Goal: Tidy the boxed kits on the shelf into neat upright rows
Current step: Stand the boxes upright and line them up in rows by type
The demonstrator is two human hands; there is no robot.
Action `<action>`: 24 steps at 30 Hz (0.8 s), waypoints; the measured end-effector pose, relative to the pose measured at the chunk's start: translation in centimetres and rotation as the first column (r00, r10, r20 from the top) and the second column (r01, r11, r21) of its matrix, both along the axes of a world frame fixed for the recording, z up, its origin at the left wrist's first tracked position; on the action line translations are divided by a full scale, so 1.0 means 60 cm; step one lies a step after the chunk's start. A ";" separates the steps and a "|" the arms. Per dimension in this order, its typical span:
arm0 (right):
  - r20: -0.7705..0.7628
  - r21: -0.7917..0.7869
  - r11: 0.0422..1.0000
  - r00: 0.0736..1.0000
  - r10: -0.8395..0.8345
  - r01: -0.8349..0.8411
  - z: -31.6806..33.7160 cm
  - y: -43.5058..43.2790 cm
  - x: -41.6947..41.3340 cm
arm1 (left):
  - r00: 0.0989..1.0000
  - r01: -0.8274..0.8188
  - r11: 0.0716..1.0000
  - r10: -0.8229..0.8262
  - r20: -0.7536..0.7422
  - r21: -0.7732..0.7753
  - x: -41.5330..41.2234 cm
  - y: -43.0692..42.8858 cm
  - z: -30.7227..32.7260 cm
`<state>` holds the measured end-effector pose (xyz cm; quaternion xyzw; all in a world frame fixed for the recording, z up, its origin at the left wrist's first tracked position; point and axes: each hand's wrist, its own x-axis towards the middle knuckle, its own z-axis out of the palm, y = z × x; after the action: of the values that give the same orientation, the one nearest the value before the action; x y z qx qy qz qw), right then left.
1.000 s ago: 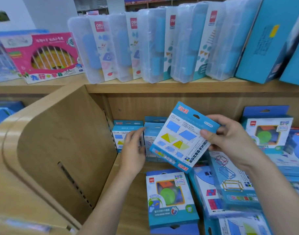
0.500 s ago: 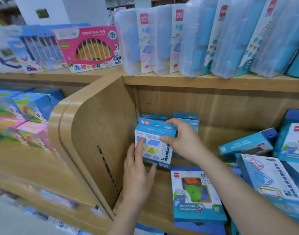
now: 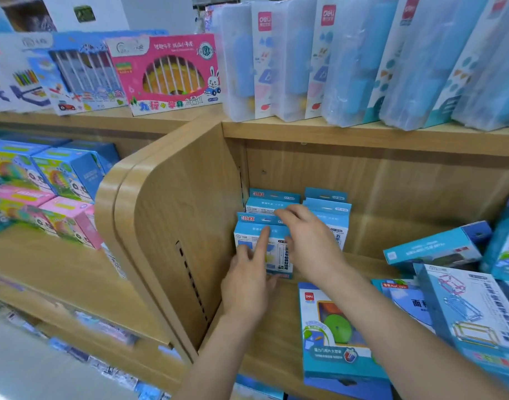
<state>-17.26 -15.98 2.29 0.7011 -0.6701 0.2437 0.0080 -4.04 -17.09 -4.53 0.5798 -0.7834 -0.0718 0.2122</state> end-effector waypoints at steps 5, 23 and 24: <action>-0.038 -0.259 0.942 0.972 -0.232 0.215 0.014 0.016 -0.049 | 0.999 -0.037 0.998 0.036 0.033 0.047 -0.013 -0.035 0.005; 0.915 0.326 0.910 0.158 -0.372 0.257 -0.036 0.012 -0.110 | 0.984 -0.026 0.997 0.037 -0.176 0.067 -0.050 -0.095 0.005; 0.917 0.328 0.912 0.149 -0.370 0.245 -0.035 0.011 -0.112 | 0.983 -0.018 0.998 0.029 -0.181 0.061 -0.051 -0.095 0.005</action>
<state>-23.98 -15.34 0.20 0.2436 -0.6665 0.5834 -0.3951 -7.09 -22.77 -4.25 0.5861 -0.7514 -0.1451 0.2662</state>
